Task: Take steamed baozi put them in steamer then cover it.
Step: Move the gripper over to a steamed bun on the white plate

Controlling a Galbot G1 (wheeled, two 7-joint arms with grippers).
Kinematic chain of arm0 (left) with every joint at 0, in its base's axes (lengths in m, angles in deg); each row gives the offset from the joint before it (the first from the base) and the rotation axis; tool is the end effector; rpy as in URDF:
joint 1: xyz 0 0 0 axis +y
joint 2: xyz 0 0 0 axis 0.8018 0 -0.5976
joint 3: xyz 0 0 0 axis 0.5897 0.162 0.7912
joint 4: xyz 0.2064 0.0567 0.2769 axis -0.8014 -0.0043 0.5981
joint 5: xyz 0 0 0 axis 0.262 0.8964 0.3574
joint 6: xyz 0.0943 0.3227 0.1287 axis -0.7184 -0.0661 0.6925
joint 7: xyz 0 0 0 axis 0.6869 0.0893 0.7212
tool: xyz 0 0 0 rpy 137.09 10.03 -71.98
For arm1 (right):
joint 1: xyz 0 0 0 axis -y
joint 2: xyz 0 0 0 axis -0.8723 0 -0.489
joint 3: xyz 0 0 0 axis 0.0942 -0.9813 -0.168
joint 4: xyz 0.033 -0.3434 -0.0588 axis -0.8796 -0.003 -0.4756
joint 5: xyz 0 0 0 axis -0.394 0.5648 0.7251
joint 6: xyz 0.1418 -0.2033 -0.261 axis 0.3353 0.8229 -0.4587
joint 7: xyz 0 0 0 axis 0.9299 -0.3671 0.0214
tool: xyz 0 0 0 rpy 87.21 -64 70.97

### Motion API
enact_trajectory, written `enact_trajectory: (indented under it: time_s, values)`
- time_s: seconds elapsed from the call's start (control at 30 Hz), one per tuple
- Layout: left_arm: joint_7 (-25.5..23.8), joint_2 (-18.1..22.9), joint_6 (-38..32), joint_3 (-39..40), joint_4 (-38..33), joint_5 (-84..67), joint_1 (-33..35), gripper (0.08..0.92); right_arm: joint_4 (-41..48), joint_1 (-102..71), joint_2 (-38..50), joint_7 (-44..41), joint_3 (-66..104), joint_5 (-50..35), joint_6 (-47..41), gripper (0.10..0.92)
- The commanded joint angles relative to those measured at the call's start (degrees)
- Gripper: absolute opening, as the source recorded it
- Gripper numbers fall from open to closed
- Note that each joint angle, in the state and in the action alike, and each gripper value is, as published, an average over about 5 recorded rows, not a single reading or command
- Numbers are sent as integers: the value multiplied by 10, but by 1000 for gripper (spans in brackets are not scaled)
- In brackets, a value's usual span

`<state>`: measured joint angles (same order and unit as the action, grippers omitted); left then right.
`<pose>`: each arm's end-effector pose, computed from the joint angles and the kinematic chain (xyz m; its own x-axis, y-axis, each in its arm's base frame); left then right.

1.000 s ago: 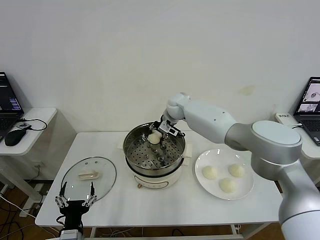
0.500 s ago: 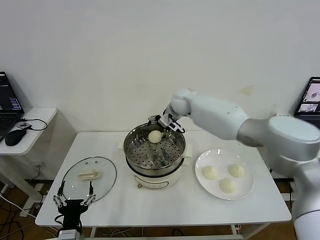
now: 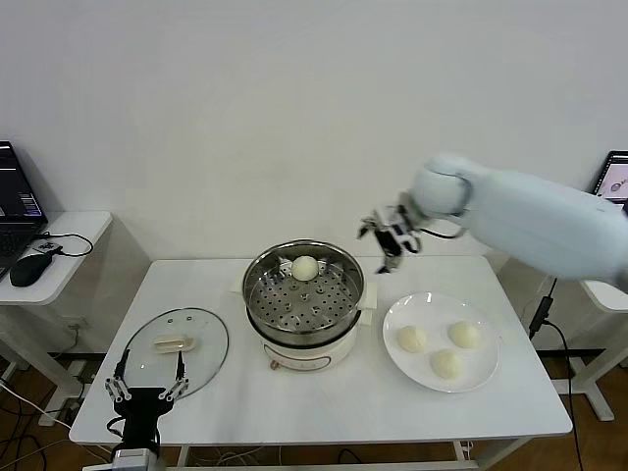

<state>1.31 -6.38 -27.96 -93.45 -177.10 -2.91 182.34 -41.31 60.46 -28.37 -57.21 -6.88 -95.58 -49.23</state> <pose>0.1435 0.0583 -0.3030 -0.9775 -0.2017 0.0610 -0.1663 0.9160 0.3650 0.5135 -0.0642 -0.0509 -0.3460 -0.2372 0.9077 -0.8829 -0.2450 -0.4006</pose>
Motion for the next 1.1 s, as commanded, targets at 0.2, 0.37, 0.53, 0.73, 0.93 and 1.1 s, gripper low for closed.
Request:
enact_trajectory:
  time_s: [0.2, 0.37, 0.53, 0.73, 0.93, 1.1]
  values:
    - [-1, -1, 1, 4, 3, 7, 2, 823, -49, -233, 136, -1, 116, 102, -44, 823]
    - [-2, -1, 3, 4, 3, 9, 3, 823, -5, -304, 96, 9, 158, 127, -41, 823]
    - [-2, 0, 2, 1, 8, 9, 3, 823, 36, -325, 42, 18, 172, 138, -39, 823]
    - [-1, 1, 1, -4, 12, 8, 5, 823, 83, -335, -15, 28, 180, 142, -34, 823]
    - [0, 0, -1, -7, 17, 7, 4, 823, 116, -340, -53, 34, 186, 146, -32, 823]
    - [1, 0, -2, -8, 20, 7, 2, 823, 133, -339, -67, 37, 188, 153, -34, 812]
